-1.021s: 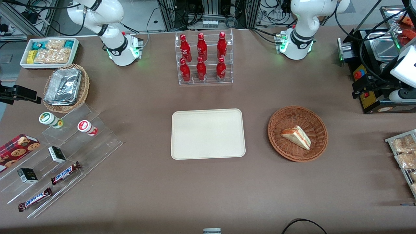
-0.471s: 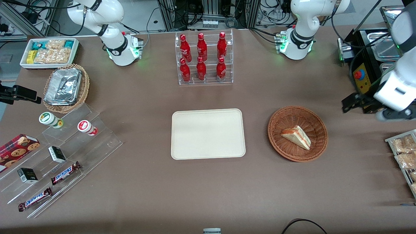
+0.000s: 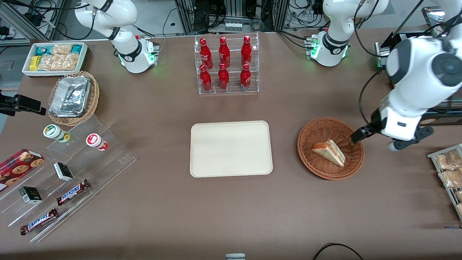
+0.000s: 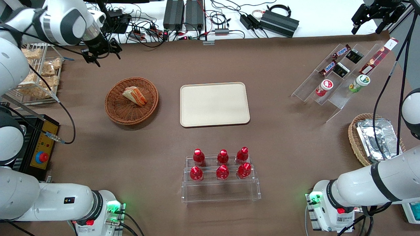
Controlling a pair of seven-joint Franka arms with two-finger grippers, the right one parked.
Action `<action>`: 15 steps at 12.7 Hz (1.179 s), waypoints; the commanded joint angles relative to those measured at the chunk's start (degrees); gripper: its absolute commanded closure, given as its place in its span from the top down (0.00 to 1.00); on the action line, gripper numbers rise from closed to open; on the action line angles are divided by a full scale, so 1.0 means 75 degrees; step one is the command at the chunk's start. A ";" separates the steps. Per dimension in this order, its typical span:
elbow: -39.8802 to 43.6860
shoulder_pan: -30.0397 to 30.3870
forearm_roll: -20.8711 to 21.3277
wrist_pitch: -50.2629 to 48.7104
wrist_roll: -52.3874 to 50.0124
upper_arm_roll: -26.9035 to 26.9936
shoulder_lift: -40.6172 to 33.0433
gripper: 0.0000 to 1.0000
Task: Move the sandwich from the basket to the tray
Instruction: 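Move the left gripper over the wrapped sandwich in the wicker basket, then lower the left gripper and close it on the sandwich's wrapped edge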
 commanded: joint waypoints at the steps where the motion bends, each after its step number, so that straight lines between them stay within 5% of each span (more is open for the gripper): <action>1: -0.1032 -0.0005 0.0058 0.0743 -0.0984 -0.0147 -0.0422 1.00; 5: -0.2006 -0.0005 0.0047 0.2243 -0.2039 -0.0253 -0.0341 1.00; 15: -0.2090 -0.0017 0.0058 0.3370 -0.2649 -0.0429 0.0877 1.00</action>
